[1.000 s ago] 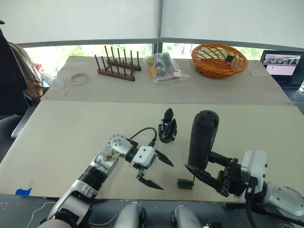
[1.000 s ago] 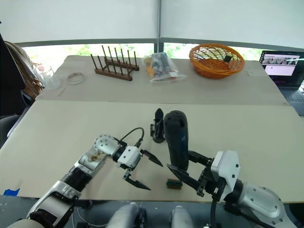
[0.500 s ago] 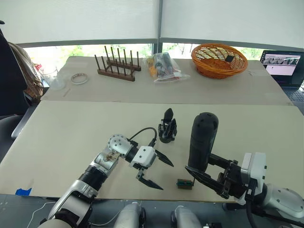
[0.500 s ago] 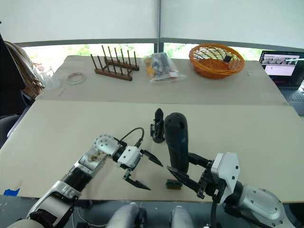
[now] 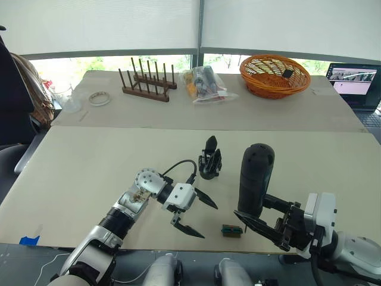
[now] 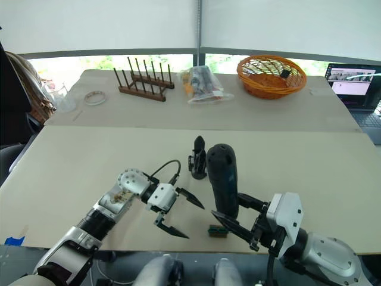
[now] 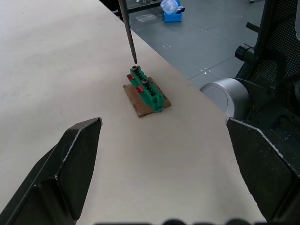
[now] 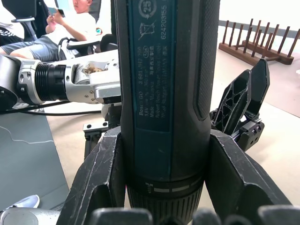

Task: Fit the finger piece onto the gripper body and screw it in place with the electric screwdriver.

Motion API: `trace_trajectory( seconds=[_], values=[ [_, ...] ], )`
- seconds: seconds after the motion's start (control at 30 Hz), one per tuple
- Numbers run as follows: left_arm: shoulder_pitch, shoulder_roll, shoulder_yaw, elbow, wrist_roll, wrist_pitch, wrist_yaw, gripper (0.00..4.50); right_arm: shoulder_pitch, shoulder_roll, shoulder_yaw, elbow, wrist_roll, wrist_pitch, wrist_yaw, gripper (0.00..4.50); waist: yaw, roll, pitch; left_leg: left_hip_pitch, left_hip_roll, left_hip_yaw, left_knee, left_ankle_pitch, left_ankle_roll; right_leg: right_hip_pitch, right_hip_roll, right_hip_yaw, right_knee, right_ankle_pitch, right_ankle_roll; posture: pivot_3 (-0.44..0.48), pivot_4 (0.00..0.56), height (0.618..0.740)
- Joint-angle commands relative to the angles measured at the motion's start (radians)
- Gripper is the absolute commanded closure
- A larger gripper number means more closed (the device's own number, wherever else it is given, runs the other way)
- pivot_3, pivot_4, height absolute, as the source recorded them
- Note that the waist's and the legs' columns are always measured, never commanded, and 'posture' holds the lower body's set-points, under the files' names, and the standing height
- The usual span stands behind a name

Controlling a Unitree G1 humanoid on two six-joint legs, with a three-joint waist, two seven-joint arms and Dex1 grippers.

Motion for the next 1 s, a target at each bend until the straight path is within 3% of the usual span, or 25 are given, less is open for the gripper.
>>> trace_trajectory(
  seconds=[0.03, 1.0],
  values=[
    [-0.016, -0.005, 0.004, -0.018, -0.004, -0.015, 0.002, 0.0, -0.005, -0.001, -0.026, -0.028, 0.021, -0.05, 0.014, 2.57, 0.0, 0.0, 0.0, 0.0, 0.0, 0.0, 0.0, 0.0, 0.0, 0.0, 0.0, 0.0, 0.0, 0.0, 0.0, 0.0, 0.15, 0.74],
    [-0.013, -0.02, -0.006, -0.014, 0.006, -0.018, 0.008, 0.0, -0.06, -0.001, 0.031, -0.05, 0.038, -0.027, -0.06, 2.57, 0.0, 0.0, 0.0, 0.0, 0.0, 0.0, 0.0, 0.0, 0.0, 0.0, 0.0, 0.0, 0.0, 0.0, 0.0, 0.0, 0.15, 0.74]
  ],
)
